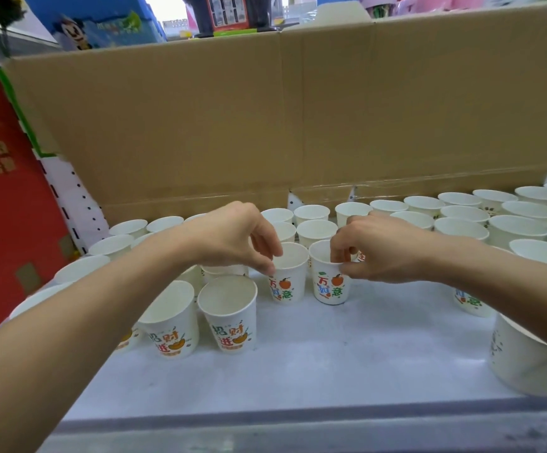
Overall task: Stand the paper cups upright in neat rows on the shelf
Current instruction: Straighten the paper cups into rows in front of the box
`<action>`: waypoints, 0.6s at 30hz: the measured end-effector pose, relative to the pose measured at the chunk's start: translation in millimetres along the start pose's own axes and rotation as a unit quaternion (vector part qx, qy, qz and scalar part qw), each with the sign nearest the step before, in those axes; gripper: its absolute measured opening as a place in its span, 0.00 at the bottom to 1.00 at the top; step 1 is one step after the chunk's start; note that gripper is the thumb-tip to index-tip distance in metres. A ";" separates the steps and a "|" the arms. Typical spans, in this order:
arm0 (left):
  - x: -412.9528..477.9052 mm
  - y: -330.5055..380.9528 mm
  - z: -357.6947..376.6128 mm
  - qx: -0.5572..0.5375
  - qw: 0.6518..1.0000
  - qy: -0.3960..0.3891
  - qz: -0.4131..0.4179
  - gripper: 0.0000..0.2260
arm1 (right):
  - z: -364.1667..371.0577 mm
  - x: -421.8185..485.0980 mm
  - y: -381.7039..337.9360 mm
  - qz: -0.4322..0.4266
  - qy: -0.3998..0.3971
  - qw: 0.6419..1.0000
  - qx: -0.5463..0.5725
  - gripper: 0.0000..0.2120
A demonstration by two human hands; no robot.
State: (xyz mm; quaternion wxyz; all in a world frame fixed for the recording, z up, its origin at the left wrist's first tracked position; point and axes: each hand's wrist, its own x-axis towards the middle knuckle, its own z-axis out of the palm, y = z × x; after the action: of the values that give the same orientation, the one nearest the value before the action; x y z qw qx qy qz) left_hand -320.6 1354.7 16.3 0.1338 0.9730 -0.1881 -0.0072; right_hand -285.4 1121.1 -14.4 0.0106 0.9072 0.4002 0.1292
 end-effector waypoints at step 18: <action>9.1 -2.4 10.5 0.046 0.999 -0.008 0.013 0.07 | 4.3 7.7 -9.1 -0.003 0.026 0.999 -0.024 0.08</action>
State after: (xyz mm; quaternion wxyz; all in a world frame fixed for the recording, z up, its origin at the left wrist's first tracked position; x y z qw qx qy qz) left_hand -312.0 1350.8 5.9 0.0877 0.9755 -0.2017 -0.0051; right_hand -286.0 1133.3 -18.0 0.0228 0.9018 0.3999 0.1622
